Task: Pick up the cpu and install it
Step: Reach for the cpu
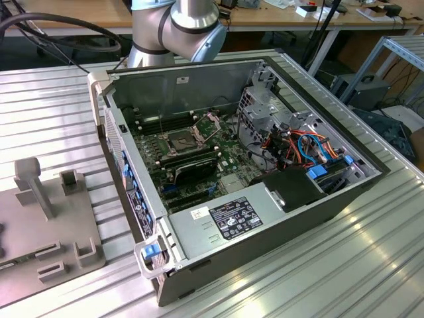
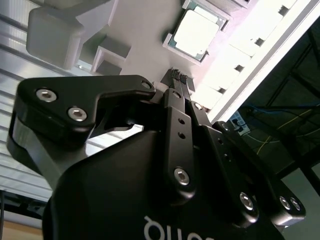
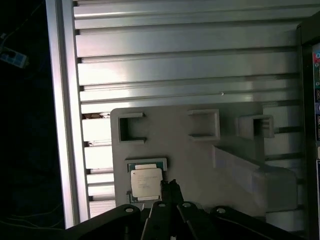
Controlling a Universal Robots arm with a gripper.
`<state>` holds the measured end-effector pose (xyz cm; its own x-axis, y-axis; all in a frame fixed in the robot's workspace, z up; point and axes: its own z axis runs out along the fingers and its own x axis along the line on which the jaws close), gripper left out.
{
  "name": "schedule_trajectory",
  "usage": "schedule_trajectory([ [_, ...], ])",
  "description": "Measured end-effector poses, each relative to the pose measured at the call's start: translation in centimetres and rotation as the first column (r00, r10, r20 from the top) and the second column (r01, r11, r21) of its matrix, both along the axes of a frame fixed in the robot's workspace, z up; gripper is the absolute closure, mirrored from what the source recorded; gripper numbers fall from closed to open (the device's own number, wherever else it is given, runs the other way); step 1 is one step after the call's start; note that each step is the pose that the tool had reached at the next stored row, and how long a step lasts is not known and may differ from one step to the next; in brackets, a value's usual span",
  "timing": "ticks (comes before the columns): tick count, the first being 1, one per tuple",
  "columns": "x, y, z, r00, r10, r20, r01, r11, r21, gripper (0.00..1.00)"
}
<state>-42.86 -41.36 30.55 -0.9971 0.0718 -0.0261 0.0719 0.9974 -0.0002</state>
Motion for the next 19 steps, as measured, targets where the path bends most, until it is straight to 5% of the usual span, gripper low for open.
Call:
schedule_trajectory([
  [6, -0.15, -0.78, -0.26, 1.0000, 0.000, -0.0001, 0.000, 1.0000, -0.0001, 0.89],
  [11, -0.34, -1.45, -1.16, 1.0000, 0.000, 0.0001, 0.000, 1.0000, 0.0000, 0.89],
  [19, -1.10, -1.79, -2.49, 1.0000, 0.000, 0.0000, 0.000, 1.0000, 0.0004, 0.89],
])
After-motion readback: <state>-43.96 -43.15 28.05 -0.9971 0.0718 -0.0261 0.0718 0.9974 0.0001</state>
